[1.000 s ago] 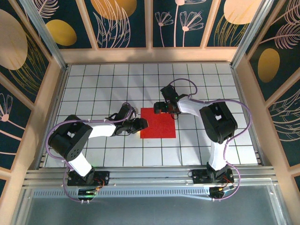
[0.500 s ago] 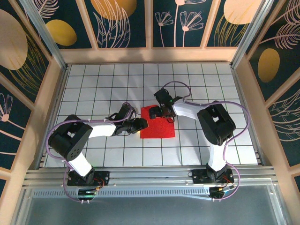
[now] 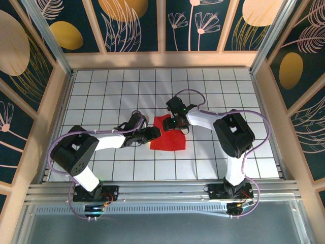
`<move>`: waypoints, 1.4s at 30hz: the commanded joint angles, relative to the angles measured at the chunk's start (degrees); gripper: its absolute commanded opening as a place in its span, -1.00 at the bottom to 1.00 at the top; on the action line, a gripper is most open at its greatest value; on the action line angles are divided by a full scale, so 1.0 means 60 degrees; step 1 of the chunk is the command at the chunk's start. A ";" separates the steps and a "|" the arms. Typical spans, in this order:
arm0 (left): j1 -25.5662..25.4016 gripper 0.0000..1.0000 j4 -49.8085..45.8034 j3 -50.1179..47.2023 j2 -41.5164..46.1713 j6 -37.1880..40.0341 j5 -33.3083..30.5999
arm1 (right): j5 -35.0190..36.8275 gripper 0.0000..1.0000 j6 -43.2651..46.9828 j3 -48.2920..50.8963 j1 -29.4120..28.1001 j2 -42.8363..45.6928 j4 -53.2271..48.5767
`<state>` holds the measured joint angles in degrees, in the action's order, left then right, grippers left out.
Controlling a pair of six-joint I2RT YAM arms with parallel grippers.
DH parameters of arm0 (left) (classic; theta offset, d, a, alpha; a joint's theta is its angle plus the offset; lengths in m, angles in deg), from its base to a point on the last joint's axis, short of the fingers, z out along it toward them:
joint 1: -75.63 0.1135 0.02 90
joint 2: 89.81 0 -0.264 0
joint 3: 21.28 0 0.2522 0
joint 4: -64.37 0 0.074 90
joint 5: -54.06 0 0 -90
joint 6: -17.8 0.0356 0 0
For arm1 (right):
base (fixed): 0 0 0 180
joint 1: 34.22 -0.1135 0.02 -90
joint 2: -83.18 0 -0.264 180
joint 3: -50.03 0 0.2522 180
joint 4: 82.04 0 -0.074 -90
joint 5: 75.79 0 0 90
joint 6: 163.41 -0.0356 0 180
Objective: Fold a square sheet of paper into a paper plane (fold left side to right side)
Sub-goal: Pick up the square sheet of paper from the center of the table, then place a square sheet of paper at the center of the table.
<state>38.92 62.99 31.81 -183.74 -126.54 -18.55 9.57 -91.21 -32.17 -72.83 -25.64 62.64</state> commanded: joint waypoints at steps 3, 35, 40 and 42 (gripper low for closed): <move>0.0099 0.29 0.0251 -0.0127 0.0859 0.0064 -0.0418 | -0.1129 0.07 0.0271 -0.0014 0.0127 0.0275 -0.0204; 0.2757 0.94 0.4928 -0.0905 0.5072 0.1715 0.5496 | -0.9733 -0.33 0.0998 0.1323 0.2908 0.6456 0.1484; 0.2290 0.94 0.4889 -0.0359 0.4530 0.2113 0.5709 | -1.0534 -0.37 -0.0443 0.1464 0.2533 0.6815 0.3226; 0.1997 0.93 0.4865 -0.0161 0.4241 0.2252 0.5723 | -1.0673 -0.40 -0.0972 0.1476 0.2389 0.6870 0.3862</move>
<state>52.60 88.43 28.51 -156.81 -115.57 12.79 -49.33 -90.62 -23.10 -57.25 13.75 77.17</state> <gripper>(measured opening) 0.968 0.306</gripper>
